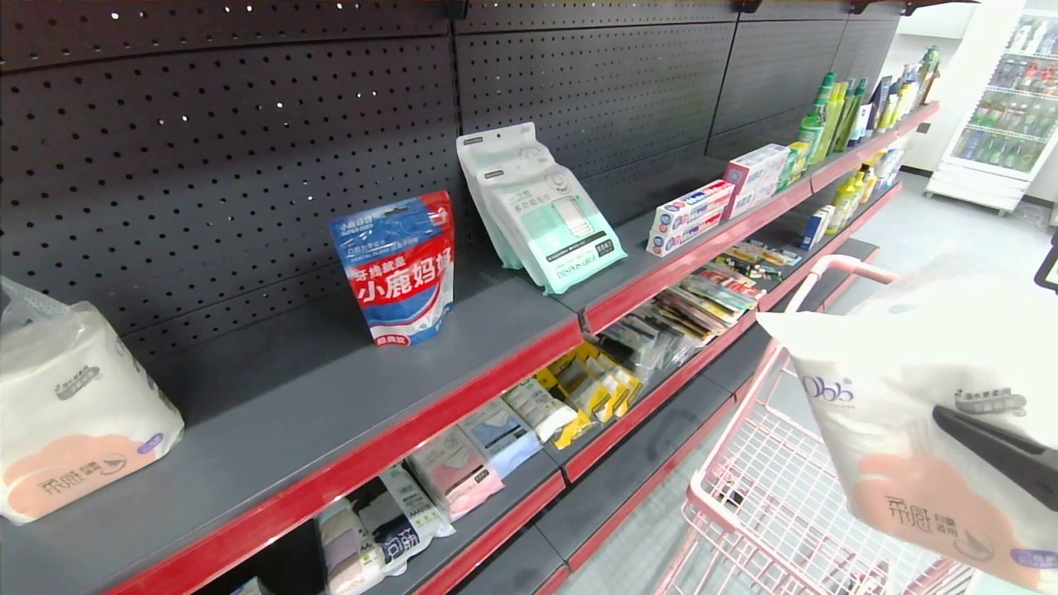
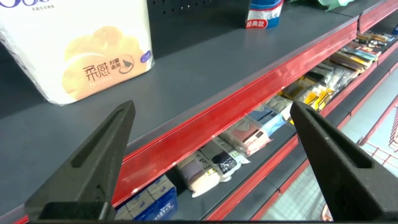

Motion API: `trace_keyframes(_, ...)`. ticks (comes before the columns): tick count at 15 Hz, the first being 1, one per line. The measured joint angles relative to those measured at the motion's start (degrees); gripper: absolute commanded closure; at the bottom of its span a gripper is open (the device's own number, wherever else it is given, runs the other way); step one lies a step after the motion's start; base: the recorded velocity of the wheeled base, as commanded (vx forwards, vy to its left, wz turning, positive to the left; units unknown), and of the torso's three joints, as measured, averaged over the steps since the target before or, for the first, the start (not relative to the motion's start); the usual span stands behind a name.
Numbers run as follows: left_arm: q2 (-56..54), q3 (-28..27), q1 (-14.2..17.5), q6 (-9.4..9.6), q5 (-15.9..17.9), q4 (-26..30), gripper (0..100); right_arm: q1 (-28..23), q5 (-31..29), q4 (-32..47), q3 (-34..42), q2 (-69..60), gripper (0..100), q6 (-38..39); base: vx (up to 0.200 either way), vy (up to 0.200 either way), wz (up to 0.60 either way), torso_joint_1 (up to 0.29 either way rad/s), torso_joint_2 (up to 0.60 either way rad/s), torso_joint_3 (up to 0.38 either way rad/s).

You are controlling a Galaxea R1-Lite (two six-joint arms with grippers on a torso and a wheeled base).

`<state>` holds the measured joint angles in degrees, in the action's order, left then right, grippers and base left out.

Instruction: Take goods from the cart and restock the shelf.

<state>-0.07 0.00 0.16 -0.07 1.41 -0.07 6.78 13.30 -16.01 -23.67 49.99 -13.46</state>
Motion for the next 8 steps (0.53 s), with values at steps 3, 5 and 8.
trace_keyframes(3,0.0,0.0,0.0,0.00,0.0,0.0,0,0.1,0.0,-0.1,0.2,1.5,100,-0.1,0.000,0.000,0.00,0.000,0.00,0.000)
trace_keyframes(5,0.0,0.0,0.0,0.02,0.0,0.0,0,0.0,0.0,0.0,0.6,2.0,100,-0.5,0.000,0.000,0.00,0.000,0.00,0.000)
trace_keyframes(8,0.0,0.0,0.0,0.17,0.1,0.0,0,-0.9,-0.5,-0.1,0.7,1.6,100,-1.3,0.000,0.000,0.00,0.000,0.00,0.000)
